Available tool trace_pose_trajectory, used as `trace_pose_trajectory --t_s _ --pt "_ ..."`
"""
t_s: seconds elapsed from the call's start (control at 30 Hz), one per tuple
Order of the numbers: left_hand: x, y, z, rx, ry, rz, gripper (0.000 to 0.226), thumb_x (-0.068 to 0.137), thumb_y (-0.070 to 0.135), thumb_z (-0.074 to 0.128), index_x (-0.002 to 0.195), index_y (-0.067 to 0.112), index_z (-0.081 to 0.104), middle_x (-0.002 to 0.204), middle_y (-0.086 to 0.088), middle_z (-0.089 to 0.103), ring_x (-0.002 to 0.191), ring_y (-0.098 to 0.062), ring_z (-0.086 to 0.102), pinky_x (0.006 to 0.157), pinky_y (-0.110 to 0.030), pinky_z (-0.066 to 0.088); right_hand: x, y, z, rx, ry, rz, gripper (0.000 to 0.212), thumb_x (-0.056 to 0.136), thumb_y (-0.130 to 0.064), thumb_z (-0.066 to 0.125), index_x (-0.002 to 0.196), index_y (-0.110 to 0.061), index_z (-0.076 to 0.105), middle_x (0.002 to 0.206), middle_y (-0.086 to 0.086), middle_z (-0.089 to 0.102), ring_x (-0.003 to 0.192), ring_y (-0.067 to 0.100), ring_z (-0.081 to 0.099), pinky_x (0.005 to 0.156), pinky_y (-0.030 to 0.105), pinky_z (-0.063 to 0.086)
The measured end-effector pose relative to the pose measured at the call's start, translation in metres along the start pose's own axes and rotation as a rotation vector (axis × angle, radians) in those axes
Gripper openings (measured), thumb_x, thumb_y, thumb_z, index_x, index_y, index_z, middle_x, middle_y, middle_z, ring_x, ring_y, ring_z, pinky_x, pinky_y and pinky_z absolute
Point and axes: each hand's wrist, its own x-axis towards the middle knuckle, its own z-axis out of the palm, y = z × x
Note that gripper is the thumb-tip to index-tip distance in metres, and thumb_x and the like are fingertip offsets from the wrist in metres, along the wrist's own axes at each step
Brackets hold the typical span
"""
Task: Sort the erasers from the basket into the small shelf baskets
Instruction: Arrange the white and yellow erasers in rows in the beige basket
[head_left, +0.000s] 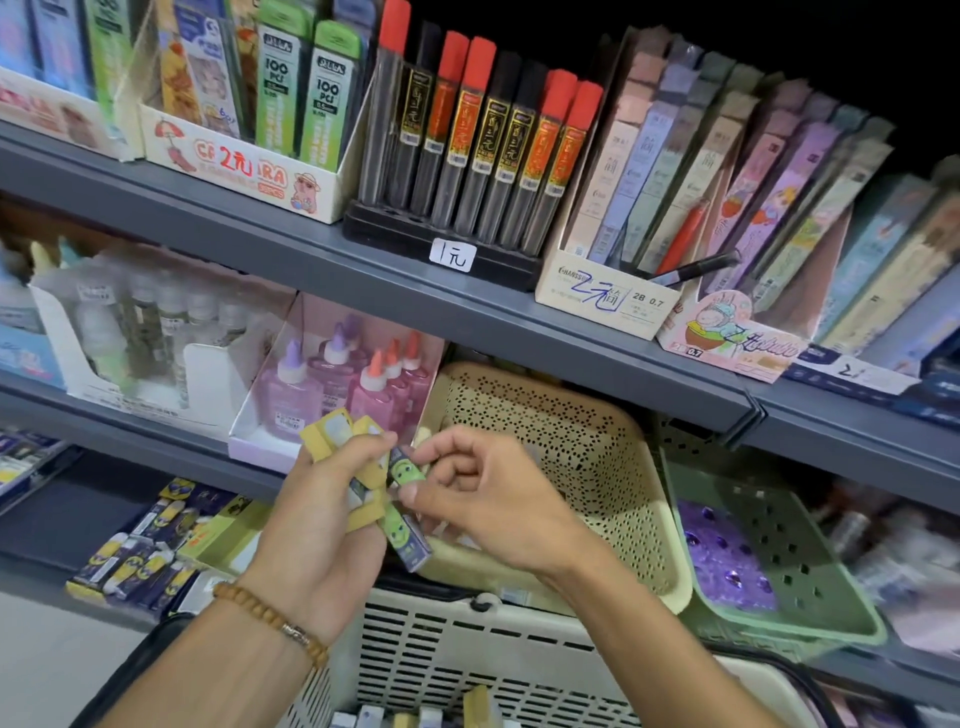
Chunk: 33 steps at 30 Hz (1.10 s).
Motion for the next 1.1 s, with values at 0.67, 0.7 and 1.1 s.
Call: trace_pose_trajectory --t_s 0.67,0.7,1.1 --pt "-0.002 0.006 0.003 -0.036 0.144 0.058 0.021 0.083 -0.001 0.053 0.084 0.019 0.048 0.077 0.000 0.051 0.071 -0.014 0.054 0.068 -0.029 0.039 0.052 0.062 -0.052 -0.682 0.138 0.516 0.012 0.087 -0.025 0.063 0.084 -0.013 0.064 0.077 0.004 0.071 0.057 0.013 0.061 0.046 0.017 0.048" --pt "-0.002 0.006 0.003 -0.040 0.149 0.055 0.021 0.083 -0.001 0.053 0.086 0.019 0.048 0.078 0.000 0.051 0.071 -0.014 0.054 0.069 -0.029 0.039 0.054 0.063 -0.052 -0.689 0.135 0.506 0.015 0.087 -0.025 0.064 0.087 -0.010 0.067 0.082 0.008 0.073 0.060 0.016 0.062 0.053 0.022 0.055" --pt "-0.004 0.007 0.010 -0.126 0.112 0.068 0.021 0.082 0.001 0.053 0.082 0.021 0.049 0.080 0.001 0.051 0.071 -0.012 0.052 0.072 -0.027 0.037 0.008 0.023 -0.033 -0.205 -0.058 0.052 0.030 0.083 -0.055 0.066 0.081 -0.026 0.073 0.078 0.002 0.072 0.067 0.006 0.061 0.060 0.021 0.050"
